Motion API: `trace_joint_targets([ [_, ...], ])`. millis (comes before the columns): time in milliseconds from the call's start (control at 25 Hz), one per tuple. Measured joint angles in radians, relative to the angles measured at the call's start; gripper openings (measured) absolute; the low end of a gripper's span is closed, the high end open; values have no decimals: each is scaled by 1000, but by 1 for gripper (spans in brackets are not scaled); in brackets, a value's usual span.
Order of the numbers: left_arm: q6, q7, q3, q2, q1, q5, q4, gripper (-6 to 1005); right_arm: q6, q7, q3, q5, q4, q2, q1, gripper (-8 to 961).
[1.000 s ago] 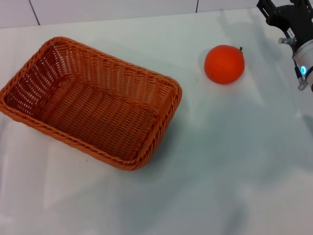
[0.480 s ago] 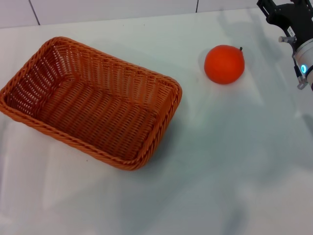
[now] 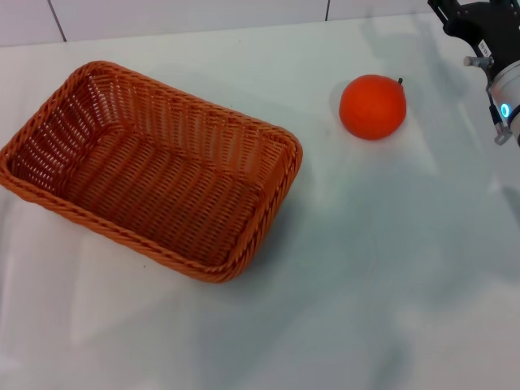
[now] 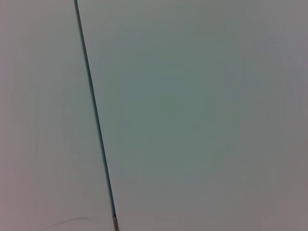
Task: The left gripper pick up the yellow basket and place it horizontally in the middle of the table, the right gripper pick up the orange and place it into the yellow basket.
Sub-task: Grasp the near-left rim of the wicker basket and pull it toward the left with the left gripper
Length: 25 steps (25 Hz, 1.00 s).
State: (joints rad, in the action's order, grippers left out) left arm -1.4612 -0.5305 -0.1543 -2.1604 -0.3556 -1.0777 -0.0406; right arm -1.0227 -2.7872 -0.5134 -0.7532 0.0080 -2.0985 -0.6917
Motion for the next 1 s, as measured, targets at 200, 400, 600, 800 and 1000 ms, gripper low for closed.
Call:
trace_joint_targets([
  [200,15,-188,-136,17,19,-14,-151,676,0,1,3,0,-1,0,-5,835],
  [400,103,-759,-410,155,44,-181,-470,670,0,16,10,0,-2,2,-5,836],
  [600,95,-1170,-422,237,-13,-594,-716,670,1,22,24,0,-2,3,0,836],
  [800,39,-1412,-446,251,-128,-1004,-904,686,1,23,42,0,-2,3,3,836],
  [1000,-11,-1513,-455,232,-234,-1234,-977,705,1,23,49,0,2,3,3,836],
])
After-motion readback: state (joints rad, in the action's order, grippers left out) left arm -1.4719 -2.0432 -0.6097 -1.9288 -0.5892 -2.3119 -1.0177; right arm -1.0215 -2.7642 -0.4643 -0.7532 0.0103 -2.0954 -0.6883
